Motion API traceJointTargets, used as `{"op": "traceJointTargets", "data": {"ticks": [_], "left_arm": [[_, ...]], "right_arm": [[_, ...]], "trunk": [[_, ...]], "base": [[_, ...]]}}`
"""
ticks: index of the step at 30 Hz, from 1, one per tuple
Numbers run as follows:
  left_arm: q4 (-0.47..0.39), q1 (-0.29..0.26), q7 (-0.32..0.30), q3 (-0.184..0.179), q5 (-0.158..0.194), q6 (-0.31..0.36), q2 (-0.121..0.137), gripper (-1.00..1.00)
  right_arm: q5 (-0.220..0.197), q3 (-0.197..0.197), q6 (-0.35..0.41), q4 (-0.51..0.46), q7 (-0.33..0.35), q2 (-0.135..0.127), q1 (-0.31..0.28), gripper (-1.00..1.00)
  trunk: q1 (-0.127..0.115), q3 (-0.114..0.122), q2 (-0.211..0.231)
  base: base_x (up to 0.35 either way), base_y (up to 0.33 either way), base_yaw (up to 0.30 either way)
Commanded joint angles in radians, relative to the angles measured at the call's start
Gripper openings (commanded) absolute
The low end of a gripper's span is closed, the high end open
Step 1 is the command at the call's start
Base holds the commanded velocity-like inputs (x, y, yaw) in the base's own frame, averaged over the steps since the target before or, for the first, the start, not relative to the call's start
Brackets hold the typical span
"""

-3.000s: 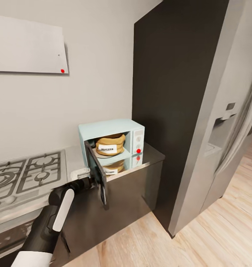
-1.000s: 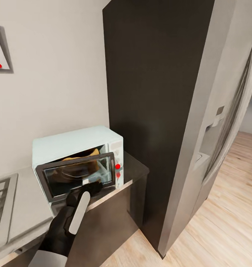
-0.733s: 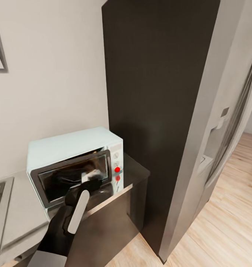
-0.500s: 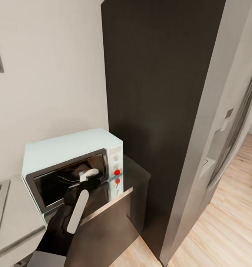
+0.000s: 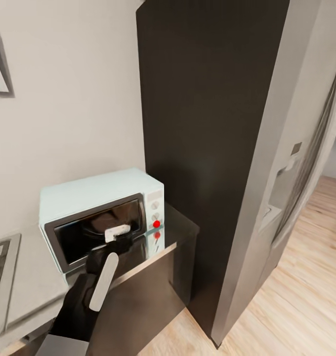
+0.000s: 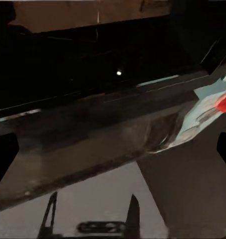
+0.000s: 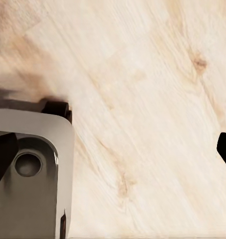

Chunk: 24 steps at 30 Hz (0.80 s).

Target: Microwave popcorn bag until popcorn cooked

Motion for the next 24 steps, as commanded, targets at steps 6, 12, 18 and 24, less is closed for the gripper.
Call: {"op": "traceJointTargets", "data": {"ticks": [6, 12, 18, 24], "left_arm": [[0.001, -0.001, 0.013, -0.093, 0.014, 0.002, -0.004, 1.0], [0.013, -0.001, 0.013, -0.124, 0.023, 0.002, -0.015, 1.0], [0.313, -0.001, 0.006, -0.125, 0.136, -0.035, -0.019, 1.0], [1.025, -0.001, -0.062, -0.124, 0.194, -0.372, -0.023, 1.0]], "right_arm": [[0.008, -0.008, -0.004, 0.002, 0.002, -0.001, -0.001, 1.0], [0.008, -0.008, -0.003, 0.002, 0.002, -0.001, -0.001, 1.0], [0.008, -0.008, -0.003, 0.003, 0.002, -0.002, -0.001, 1.0], [0.011, -0.006, -0.001, 0.002, 0.002, -0.002, -0.001, 1.0]], "trunk": [[-0.001, -0.001, -0.001], [-0.001, -0.001, -0.001], [-0.001, -0.001, -0.001], [-0.001, -0.001, -0.001]], "base": [[-0.337, 0.0, 0.0], [-0.337, 0.0, 0.0], [-0.341, 0.0, 0.0], [-0.346, 0.0, 0.0]]}}
